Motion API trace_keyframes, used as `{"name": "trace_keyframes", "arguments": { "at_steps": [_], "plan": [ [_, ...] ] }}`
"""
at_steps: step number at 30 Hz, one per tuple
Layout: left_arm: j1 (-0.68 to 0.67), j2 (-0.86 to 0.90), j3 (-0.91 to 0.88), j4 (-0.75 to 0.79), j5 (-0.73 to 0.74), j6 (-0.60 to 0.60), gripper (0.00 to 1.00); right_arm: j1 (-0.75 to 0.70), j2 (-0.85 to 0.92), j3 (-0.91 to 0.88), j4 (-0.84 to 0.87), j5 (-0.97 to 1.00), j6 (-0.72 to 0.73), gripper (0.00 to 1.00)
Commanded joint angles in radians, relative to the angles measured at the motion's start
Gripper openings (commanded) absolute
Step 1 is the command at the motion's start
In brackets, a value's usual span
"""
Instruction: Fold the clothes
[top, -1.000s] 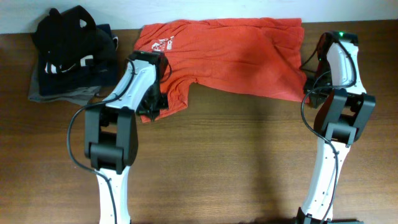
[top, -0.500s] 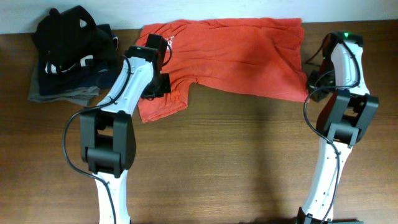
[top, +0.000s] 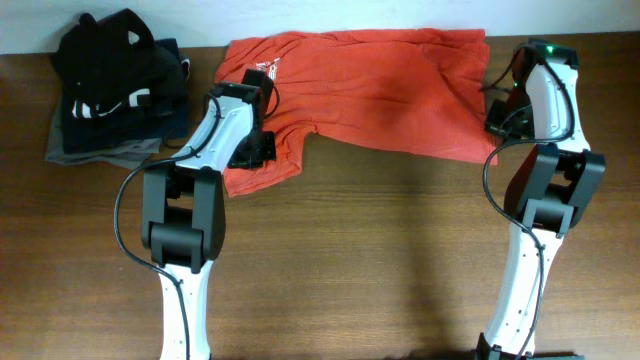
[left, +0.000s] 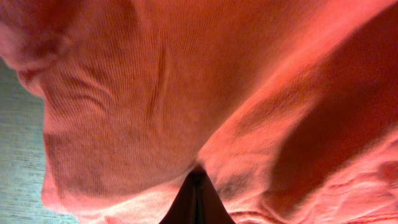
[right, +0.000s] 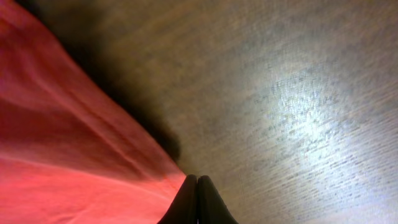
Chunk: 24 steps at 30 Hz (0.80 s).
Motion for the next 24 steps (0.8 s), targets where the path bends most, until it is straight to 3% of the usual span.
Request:
{"name": "trace_keyframes", "arguments": {
  "at_steps": [1,10,24],
  "plan": [
    [0.006,0.026,-0.005,-0.016,-0.003,0.011,0.01,0.011,-0.067,0.019,0.019,-0.009,-0.010,0.04],
    [0.006,0.029,-0.011,-0.016,0.031,0.011,0.01,0.025,-0.060,0.016,0.048,-0.242,-0.138,0.04],
    [0.006,0.050,-0.011,-0.010,0.031,0.011,0.01,0.036,0.000,0.011,0.103,-0.264,-0.138,0.04]
  ]
}}
